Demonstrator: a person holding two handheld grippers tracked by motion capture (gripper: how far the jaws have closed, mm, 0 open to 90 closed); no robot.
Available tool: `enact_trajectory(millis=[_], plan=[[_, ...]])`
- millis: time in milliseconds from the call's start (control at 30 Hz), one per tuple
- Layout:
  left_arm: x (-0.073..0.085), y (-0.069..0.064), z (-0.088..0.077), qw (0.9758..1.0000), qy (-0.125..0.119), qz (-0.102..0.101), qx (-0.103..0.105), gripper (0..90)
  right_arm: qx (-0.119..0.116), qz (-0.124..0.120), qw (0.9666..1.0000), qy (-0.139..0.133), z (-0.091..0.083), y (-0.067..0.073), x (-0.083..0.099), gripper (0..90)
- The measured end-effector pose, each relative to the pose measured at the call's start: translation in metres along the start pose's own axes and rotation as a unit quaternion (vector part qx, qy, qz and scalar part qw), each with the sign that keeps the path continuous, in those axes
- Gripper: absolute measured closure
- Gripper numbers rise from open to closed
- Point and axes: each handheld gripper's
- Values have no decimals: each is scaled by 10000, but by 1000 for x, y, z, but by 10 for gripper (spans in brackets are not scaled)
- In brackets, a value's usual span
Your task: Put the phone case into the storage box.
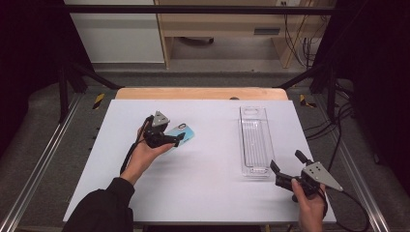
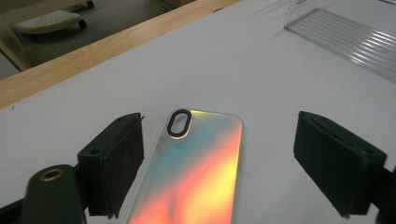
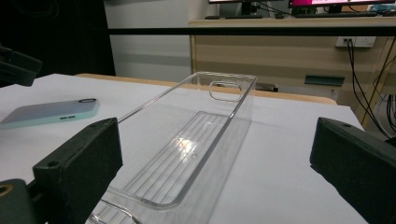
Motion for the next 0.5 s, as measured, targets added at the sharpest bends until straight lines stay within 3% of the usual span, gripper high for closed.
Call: enact_trajectory(millis=[267,400,467,500], plan=[[0,4,4,9999,63,16,-122,290,-14,-2,10000,21,1,1,0,26],[0,7,4,9997,99,-79,-200,369,-18,-18,10000,9,0,1,0,27],[-1,7,4,9998,113,-67,-172,420,-10,-13,10000,2,0,1,0,26],[-2,7,3,9997,127,39,-190,488,-6,-18,10000,17,-1,1,-1,27]])
Point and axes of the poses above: each handheld gripper's, and its own axes: z roughly forward along the jaws, x roughly out of its underside, y roughly to its left, and after that the axes turned 13 degrees about -y, right-handed
